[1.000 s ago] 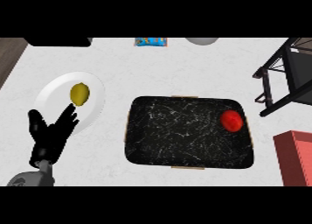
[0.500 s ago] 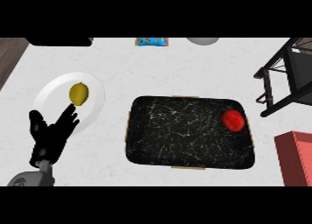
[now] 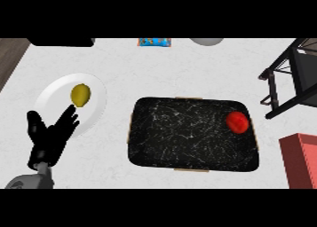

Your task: Pick the sweet potato from the tray and place it in the tiered shelf

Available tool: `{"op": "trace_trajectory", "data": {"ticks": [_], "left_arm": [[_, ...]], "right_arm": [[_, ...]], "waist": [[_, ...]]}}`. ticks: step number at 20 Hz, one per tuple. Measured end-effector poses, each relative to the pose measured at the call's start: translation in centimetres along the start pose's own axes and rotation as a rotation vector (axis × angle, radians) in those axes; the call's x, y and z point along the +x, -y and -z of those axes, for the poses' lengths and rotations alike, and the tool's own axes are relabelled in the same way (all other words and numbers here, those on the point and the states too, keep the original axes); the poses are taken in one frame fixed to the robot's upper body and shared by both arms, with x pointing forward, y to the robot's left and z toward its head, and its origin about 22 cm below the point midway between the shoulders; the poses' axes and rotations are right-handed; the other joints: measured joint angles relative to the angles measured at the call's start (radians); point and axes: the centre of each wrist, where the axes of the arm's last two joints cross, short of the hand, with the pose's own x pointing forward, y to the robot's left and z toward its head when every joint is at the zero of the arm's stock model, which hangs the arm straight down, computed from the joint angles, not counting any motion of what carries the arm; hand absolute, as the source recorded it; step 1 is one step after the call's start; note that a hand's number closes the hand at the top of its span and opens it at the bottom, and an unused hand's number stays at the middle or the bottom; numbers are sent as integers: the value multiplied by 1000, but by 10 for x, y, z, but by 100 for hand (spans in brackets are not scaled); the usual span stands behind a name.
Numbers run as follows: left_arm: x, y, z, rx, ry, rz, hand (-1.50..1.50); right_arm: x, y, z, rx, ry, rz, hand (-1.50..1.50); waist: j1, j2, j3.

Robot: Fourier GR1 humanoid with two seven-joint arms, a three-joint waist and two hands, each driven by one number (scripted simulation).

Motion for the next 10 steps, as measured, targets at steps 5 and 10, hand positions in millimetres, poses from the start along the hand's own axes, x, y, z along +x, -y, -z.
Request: {"op": "trace_trajectory", "data": {"ticks": [5,10], "left_arm": [[0,6,3,3,3,-4,0],[-7,7,1,3,6,-7,0]], "right_arm": [[-5,-9,12,-12,34,9,150],[-12,-13,19,-8,68,22,150]], "waist": [[-2,0,0],[-2,-2,-2]]}}
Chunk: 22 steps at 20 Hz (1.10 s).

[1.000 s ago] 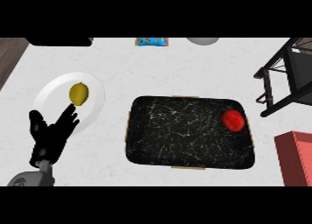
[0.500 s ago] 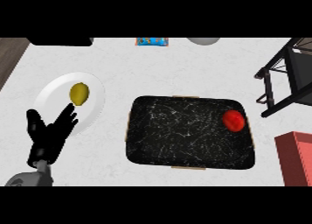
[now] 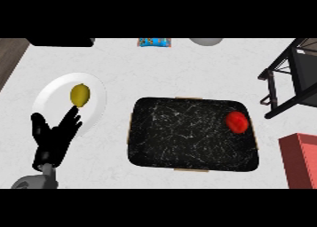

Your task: Pick the sweet potato from the tray and place it in the tiered shelf

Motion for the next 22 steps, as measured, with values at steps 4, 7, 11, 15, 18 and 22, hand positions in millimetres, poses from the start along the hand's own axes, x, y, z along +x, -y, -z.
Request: {"op": "trace_trajectory", "data": {"ticks": [4,7,11,15,18,22], "left_arm": [[3,-5,-2,0,-3,8,0],[2,-3,-2,2,-8,8,0],[1,-5,1,7,-7,5,0],[2,-8,1,3,-7,7,0],[2,-11,0,9,-2,7,0],[5,-7,3,7,0,2,0]], "right_arm": [[-1,6,3,13,-1,-26,150],[-3,2,5,14,-3,-33,150],[-2,3,9,-44,-60,116,-150],[-12,14,7,-88,-89,252,-150],[-13,21,7,-113,-96,371,-150],[-11,28,9,-142,-113,520,-150]], "waist": [[0,1,1],[-1,0,0],[-4,0,1],[-5,0,2],[-7,-1,2],[-6,0,2]]}}
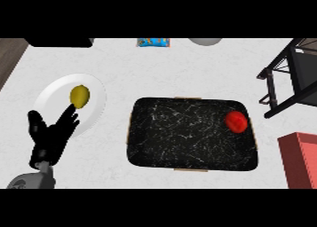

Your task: Pick the sweet potato from the tray and place it in the tiered shelf

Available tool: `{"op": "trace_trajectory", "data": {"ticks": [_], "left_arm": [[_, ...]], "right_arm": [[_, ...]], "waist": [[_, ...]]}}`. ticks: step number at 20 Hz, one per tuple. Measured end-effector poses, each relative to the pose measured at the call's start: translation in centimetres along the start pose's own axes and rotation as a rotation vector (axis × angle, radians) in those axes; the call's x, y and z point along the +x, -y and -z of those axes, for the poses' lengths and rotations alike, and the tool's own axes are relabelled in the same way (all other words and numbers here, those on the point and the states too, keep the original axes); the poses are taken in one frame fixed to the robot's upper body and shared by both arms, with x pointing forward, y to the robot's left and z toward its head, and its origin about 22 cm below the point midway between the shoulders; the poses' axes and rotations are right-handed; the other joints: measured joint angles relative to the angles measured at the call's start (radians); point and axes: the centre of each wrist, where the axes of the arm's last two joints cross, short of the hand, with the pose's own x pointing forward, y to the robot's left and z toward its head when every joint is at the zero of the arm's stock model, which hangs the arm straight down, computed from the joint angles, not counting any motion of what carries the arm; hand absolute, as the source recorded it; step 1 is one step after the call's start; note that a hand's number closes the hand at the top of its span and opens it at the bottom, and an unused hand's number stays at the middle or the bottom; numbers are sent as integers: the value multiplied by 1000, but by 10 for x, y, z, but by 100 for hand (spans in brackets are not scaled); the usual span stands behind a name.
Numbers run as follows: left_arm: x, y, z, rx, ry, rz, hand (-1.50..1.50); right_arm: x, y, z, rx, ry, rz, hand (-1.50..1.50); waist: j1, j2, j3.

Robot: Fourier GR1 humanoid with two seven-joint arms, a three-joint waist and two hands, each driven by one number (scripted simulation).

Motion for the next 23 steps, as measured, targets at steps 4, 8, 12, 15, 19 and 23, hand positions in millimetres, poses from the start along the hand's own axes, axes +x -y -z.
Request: {"op": "trace_trajectory", "data": {"ticks": [4,8,12,15,19,23], "left_arm": [[-3,0,-3,2,2,1,0],[-3,7,-3,0,5,1,0],[-2,5,-2,0,2,2,0],[-3,6,-3,0,0,-2,0],[-4,2,-7,-4,1,-1,0],[0,-1,-5,-4,1,-6,0]], "right_arm": [[-1,17,-3,-86,-16,105,-150],[1,46,-9,-222,-29,117,-150],[-1,80,-21,-353,-61,146,-150],[-10,110,-34,-424,-89,190,-150],[-20,149,-56,-458,-116,232,-150],[-30,177,-77,-433,-113,250,-150]], "waist": [[1,0,0],[3,2,1],[2,4,1],[-2,4,2],[1,5,3],[-4,6,4]]}}
